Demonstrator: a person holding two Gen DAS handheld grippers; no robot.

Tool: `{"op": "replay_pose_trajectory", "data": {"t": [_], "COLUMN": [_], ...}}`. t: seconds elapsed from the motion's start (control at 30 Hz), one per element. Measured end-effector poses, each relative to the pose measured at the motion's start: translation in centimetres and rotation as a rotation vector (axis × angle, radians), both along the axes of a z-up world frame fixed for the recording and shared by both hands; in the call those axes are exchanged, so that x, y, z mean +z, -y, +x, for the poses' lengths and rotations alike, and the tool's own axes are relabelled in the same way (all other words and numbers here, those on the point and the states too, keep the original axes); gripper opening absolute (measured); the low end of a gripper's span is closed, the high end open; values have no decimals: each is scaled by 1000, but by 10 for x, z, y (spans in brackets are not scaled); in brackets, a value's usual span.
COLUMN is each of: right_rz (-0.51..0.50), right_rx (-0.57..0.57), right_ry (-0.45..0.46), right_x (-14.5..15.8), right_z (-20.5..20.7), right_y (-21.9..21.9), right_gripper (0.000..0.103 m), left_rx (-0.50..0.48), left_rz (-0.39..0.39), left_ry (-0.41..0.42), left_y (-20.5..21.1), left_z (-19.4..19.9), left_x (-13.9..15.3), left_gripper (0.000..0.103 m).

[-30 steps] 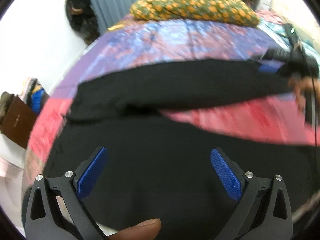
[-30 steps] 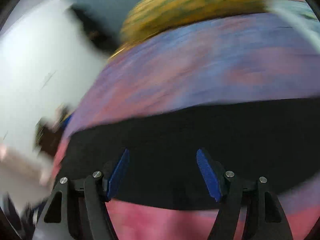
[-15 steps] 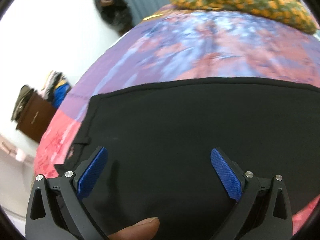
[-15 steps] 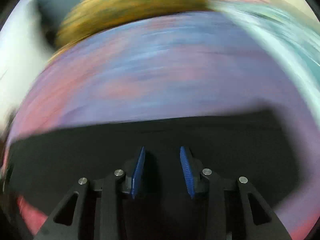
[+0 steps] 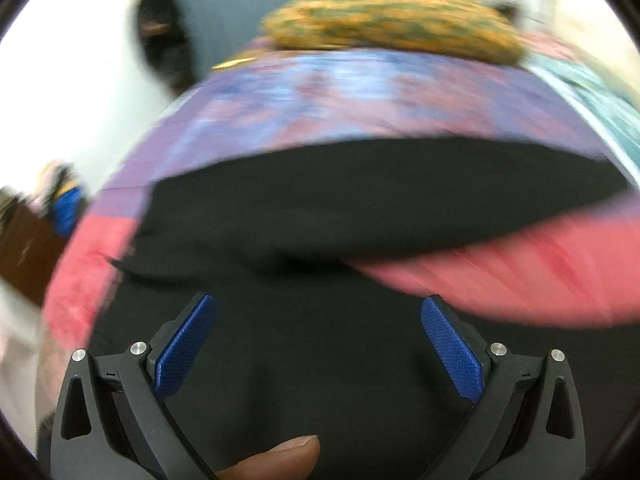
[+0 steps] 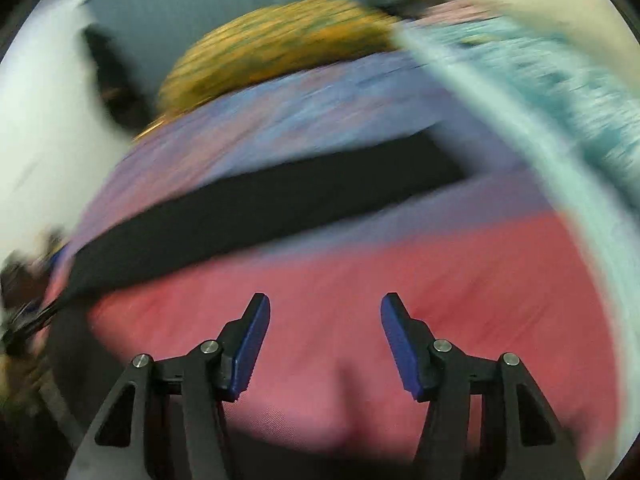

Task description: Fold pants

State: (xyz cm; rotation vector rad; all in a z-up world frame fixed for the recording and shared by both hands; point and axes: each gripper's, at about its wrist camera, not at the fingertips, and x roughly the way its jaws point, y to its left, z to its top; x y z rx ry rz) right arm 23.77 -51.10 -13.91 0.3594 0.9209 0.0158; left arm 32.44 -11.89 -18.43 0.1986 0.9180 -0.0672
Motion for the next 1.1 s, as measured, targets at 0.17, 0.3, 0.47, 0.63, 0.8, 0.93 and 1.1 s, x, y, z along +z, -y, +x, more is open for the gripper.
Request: {"op": "replay_pose_trajectory", "data": {"t": [0.17,0.3,0.47,0.63,0.8,0.93,1.1], "right_rz": [95,80,180,16,-152,-189,-189], "right_rx": [121,-171,-527,-399,-185,-97,6], "right_ry": [-114,-75,-14,-31,12,20,18], "right_x": [-43,-50,-44,-38,-27,-30,-29], "right_z": [-70,-115,-163,-136,-103,-92,-74], "right_y": [-111,-54,-8,-40,-91,-115,-139], "right_gripper": [59,60,63,70,70,70,70], "left_rx": [-121,56,339,542,425,351,386], "left_rz": [95,161,180,145,82,-4,107], "left_ry": [-62,-77,-75,-104,-43,4,35], "left_y": [30,-33,-138,-204,-177,-149,-131], "left_z": [-63,-54,-35,-26,-6,54,131], "left_x": [-35,-56,-50,-45,-26,-13,-27], "left_gripper": [103,103,103,103,103,103,103]}}
